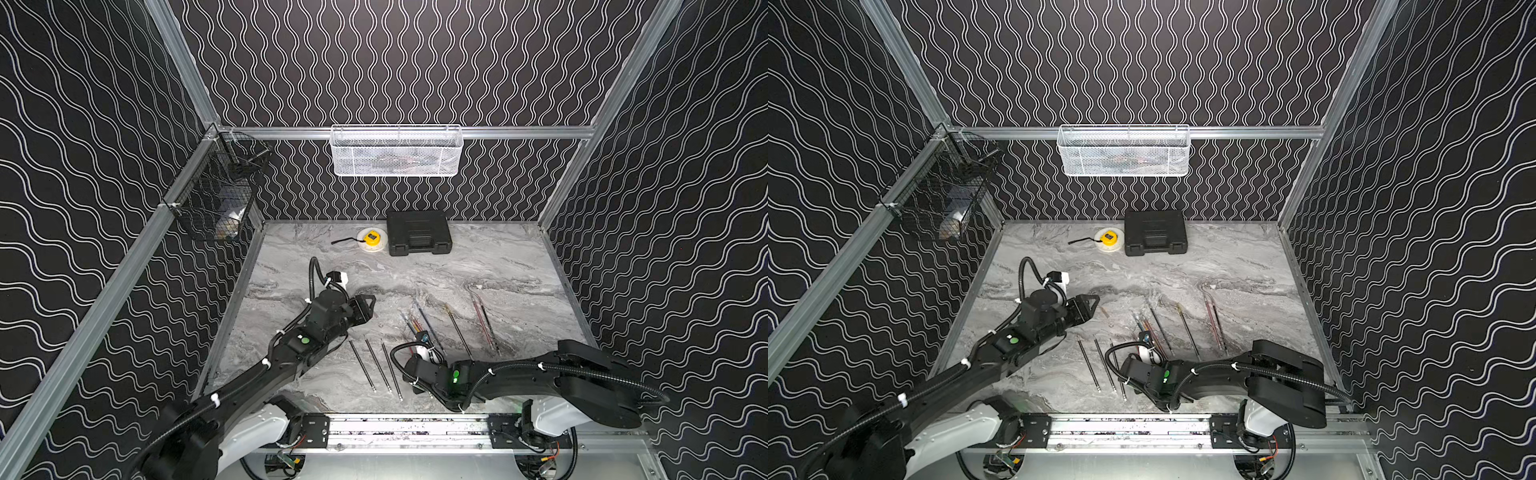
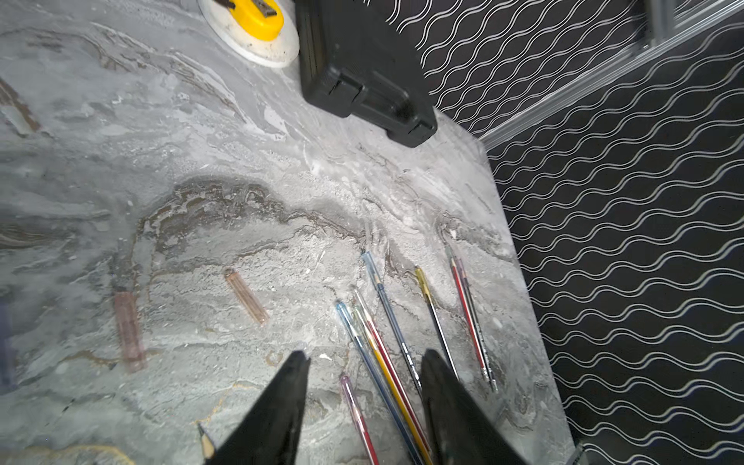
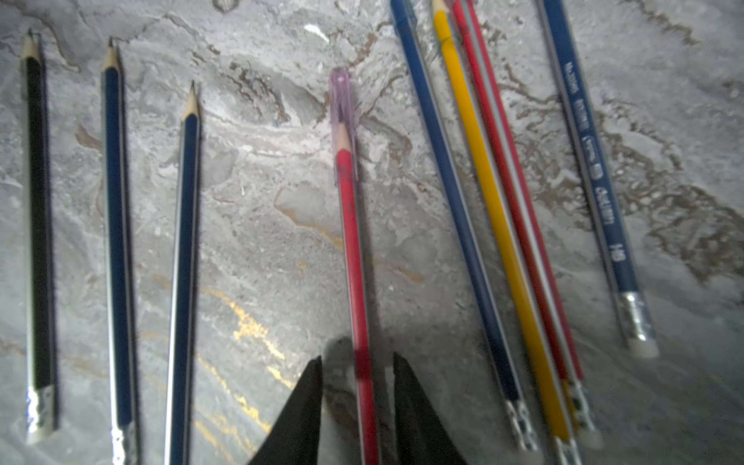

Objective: Remove the protective cover of the pencils
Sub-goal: Pick up the pencil from the center of the board.

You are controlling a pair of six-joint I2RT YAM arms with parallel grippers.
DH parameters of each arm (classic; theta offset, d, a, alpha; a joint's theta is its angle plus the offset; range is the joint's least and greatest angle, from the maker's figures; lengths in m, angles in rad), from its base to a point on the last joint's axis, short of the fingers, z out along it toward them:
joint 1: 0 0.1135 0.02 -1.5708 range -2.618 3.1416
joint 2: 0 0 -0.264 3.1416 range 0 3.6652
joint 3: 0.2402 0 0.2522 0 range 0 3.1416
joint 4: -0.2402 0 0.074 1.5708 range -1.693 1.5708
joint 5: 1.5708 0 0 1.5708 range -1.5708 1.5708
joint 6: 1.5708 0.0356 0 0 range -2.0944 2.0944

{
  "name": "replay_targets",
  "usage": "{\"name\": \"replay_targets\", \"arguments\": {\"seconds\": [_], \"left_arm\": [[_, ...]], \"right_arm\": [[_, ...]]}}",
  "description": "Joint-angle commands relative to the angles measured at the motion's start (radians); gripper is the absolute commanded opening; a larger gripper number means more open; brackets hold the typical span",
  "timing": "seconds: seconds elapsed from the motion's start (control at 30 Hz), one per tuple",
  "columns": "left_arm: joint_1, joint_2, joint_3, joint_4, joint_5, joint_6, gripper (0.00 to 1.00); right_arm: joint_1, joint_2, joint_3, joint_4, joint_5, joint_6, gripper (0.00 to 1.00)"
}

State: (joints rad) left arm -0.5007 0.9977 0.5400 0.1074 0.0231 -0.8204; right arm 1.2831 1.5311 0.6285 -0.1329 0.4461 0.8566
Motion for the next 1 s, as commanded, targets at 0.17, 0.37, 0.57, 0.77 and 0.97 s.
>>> {"name": "replay_targets", "arguments": {"seconds": [0.17,0.37,0.57,0.77,0.97], "left_arm": [[0.000,-0.123,-0.020,-0.052,-0.014,-0.024,0.69],[-0.001,-0.151,-0.013,-0.077,-0.008,-0.030,0.87],[-0.001,-0.201,-0.035,-0.066,-0.007,-0.030,0.99],[-0.001,-0.215,-0.047,-0.047,0.012,-0.037,0.99],[0.001,-0.234,-0.058,-0.034,0.023,-0.048,0.98]], "right_arm": [[-0.014,0.040,0.001,-0.035,-0.053,0.018,0.21],[-0.013,0.034,0.010,-0.051,-0.053,0.024,0.06],[-0.013,-0.005,0.006,-0.047,-0.037,0.026,0.00],[-0.013,-0.055,0.011,-0.047,-0.026,0.017,0.00],[-0.013,-0.168,-0.005,-0.063,0.007,0.016,0.00]]}}
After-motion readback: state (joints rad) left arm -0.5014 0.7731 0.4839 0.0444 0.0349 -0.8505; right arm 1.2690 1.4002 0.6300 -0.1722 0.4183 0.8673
